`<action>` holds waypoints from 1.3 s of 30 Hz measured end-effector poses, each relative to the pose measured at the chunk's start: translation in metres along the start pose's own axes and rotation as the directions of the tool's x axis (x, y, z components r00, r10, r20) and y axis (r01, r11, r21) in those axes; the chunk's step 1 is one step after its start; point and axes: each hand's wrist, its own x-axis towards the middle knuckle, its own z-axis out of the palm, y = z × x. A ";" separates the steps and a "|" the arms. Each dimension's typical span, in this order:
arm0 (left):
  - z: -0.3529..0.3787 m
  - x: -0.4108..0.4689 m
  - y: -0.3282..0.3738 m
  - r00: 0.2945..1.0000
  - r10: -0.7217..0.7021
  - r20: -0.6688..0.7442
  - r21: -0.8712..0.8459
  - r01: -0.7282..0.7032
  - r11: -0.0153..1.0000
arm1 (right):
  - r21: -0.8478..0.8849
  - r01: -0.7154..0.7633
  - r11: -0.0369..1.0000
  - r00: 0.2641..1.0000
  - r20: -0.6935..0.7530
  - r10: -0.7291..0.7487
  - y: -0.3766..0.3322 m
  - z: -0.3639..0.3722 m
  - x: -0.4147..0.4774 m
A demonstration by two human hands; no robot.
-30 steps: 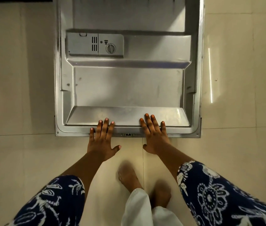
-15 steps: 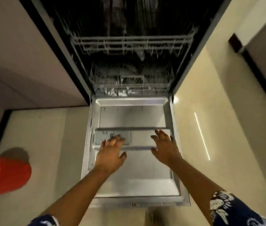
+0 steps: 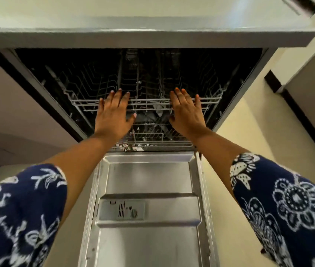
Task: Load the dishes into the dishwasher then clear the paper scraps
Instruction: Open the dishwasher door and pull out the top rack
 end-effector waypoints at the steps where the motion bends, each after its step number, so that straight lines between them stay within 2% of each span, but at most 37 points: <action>1: 0.004 0.007 -0.002 1.000 -0.005 0.030 0.012 0.005 1.000 | -0.015 -0.006 1.000 0.999 0.035 0.006 0.002 0.002 0.008; 3: 0.015 0.015 -0.005 0.998 -0.021 0.057 0.006 0.020 1.000 | -0.032 -0.008 0.999 0.998 0.058 0.010 0.003 0.009 0.018; 8: 0.034 0.010 -0.006 0.998 -0.010 -0.060 0.022 0.012 1.000 | -0.045 -0.016 0.999 0.998 -0.056 0.014 0.001 0.024 0.020; 12: 0.025 0.010 -0.005 0.998 0.000 -0.058 0.057 0.003 0.998 | -0.026 -0.014 1.000 0.998 -0.060 0.013 0.002 0.017 0.019; 22: 0.023 -0.072 -0.008 0.997 0.045 -0.070 0.055 -0.041 0.998 | 0.050 -0.044 0.998 0.981 -0.184 0.052 -0.023 0.027 -0.064; 34: 0.016 -0.188 0.000 0.997 0.082 -0.009 0.067 -0.081 0.994 | 0.060 -0.079 0.995 0.989 -0.123 0.086 -0.048 0.018 -0.177; 39: 0.007 -0.203 0.013 0.999 0.022 0.031 0.041 -0.023 0.999 | 0.069 -0.087 0.994 0.995 -0.045 0.090 -0.050 0.007 -0.188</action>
